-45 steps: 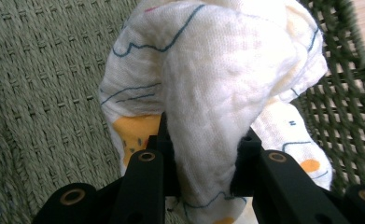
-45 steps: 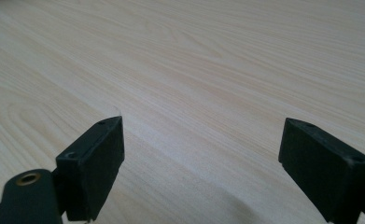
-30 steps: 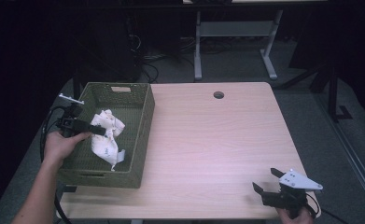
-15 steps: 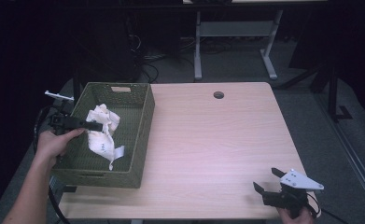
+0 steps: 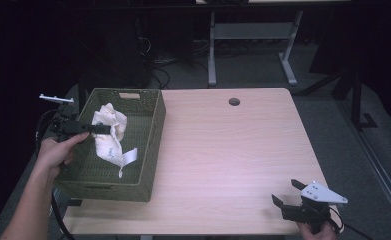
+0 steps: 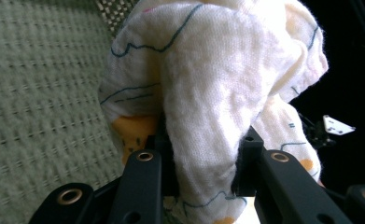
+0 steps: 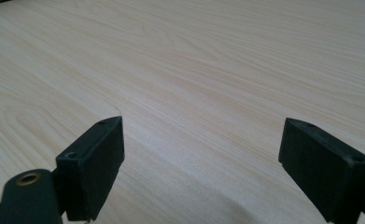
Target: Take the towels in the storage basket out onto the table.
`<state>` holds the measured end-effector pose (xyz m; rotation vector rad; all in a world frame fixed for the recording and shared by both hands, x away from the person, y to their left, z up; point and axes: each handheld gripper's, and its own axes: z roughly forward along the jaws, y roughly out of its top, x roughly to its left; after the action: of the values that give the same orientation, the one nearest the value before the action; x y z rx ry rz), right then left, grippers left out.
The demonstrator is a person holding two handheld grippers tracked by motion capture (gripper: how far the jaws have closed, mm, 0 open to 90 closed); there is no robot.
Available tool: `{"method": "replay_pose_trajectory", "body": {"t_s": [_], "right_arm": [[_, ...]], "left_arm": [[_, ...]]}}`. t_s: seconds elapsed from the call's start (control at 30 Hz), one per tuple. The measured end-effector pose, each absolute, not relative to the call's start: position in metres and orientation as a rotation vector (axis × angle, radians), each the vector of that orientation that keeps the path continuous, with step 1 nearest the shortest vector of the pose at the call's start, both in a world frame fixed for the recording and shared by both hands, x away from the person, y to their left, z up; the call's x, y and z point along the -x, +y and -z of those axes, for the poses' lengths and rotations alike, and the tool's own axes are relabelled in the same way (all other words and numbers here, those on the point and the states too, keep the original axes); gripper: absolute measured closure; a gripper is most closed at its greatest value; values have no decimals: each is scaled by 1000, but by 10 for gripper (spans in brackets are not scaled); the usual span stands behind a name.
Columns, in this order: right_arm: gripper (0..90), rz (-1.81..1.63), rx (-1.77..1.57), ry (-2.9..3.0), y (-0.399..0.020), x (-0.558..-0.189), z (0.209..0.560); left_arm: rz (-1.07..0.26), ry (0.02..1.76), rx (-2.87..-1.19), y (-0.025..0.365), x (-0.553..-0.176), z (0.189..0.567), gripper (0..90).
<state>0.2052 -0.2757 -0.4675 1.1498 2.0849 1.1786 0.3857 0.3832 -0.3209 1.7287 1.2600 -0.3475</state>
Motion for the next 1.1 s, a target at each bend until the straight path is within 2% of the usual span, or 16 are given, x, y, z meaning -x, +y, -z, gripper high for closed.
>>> {"method": "replay_pose_trajectory", "body": {"t_s": [1.1], "right_arm": [[138, -1185, -1149, 2077, -277, -205, 466]], "left_arm": [[440, 1013, -1768, 316, -387, 288, 689]]}}
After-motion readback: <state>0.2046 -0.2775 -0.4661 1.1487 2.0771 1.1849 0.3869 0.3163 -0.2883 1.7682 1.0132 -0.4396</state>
